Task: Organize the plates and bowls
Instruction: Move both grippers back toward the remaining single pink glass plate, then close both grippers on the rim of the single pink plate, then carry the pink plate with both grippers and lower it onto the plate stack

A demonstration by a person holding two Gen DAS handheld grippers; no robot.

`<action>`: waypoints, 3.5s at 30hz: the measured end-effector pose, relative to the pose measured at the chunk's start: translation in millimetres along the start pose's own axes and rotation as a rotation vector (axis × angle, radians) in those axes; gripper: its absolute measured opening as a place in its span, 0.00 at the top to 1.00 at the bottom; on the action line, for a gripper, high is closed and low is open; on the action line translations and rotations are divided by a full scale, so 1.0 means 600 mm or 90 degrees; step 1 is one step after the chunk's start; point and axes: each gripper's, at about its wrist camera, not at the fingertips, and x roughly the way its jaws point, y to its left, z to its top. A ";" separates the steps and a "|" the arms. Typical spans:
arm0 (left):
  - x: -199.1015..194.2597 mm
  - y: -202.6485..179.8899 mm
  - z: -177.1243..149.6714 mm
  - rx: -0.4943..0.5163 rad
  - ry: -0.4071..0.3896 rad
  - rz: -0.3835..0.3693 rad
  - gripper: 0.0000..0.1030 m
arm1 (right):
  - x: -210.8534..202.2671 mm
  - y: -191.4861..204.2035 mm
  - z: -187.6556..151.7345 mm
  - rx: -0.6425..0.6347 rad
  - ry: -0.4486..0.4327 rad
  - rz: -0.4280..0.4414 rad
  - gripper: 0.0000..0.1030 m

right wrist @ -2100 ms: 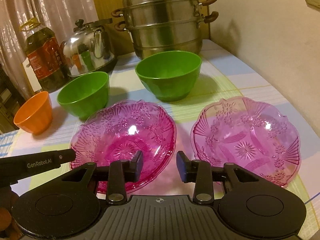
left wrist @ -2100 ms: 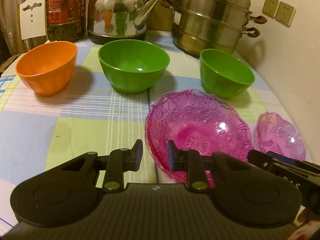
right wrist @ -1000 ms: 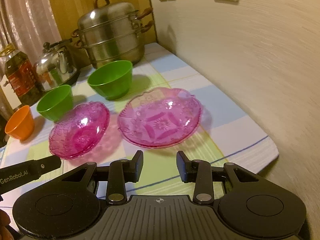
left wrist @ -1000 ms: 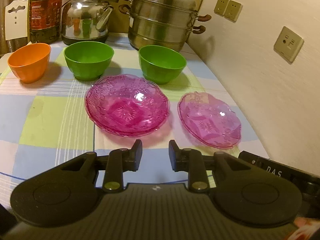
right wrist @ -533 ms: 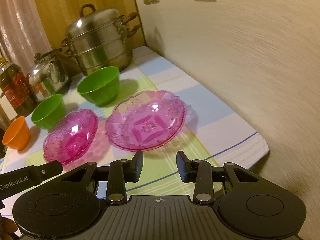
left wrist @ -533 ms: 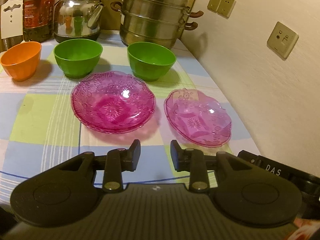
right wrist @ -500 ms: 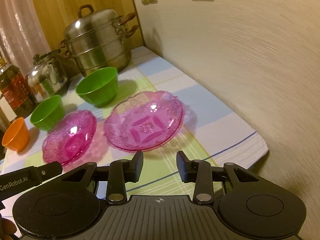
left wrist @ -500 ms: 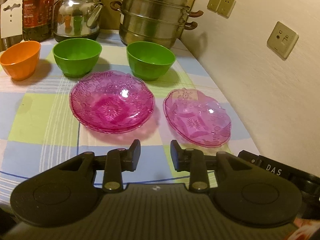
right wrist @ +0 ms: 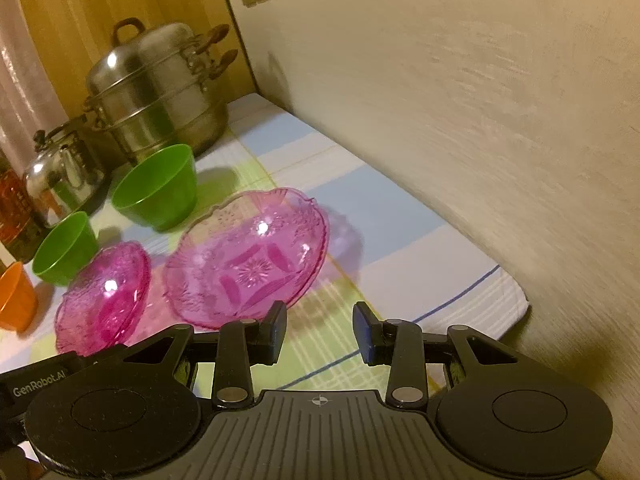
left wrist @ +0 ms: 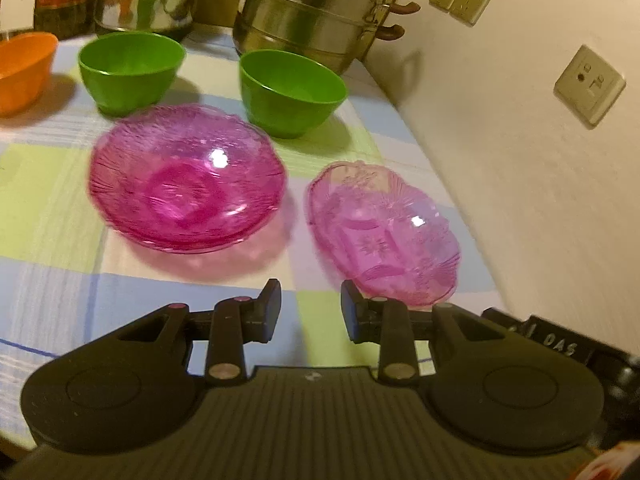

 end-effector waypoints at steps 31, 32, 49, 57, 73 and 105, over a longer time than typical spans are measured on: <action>0.130 -0.020 0.020 -0.004 0.006 0.028 0.77 | 0.144 -0.015 0.050 0.039 0.039 0.027 0.64; 0.131 -0.019 0.020 -0.004 0.007 0.026 0.78 | 0.145 -0.014 0.049 0.039 0.041 0.027 0.64; 0.130 -0.019 0.030 0.005 0.019 0.013 0.86 | 0.143 -0.006 0.042 0.023 0.044 0.027 0.87; 0.094 -0.022 0.030 0.013 0.008 0.010 0.86 | 0.105 0.001 0.038 0.020 0.031 0.033 0.87; -0.006 -0.009 0.015 0.014 -0.020 0.011 0.86 | 0.017 0.020 0.012 0.007 0.010 0.060 0.87; -0.105 0.138 0.042 -0.062 -0.073 0.074 0.85 | 0.010 0.189 -0.014 -0.079 0.037 0.146 0.87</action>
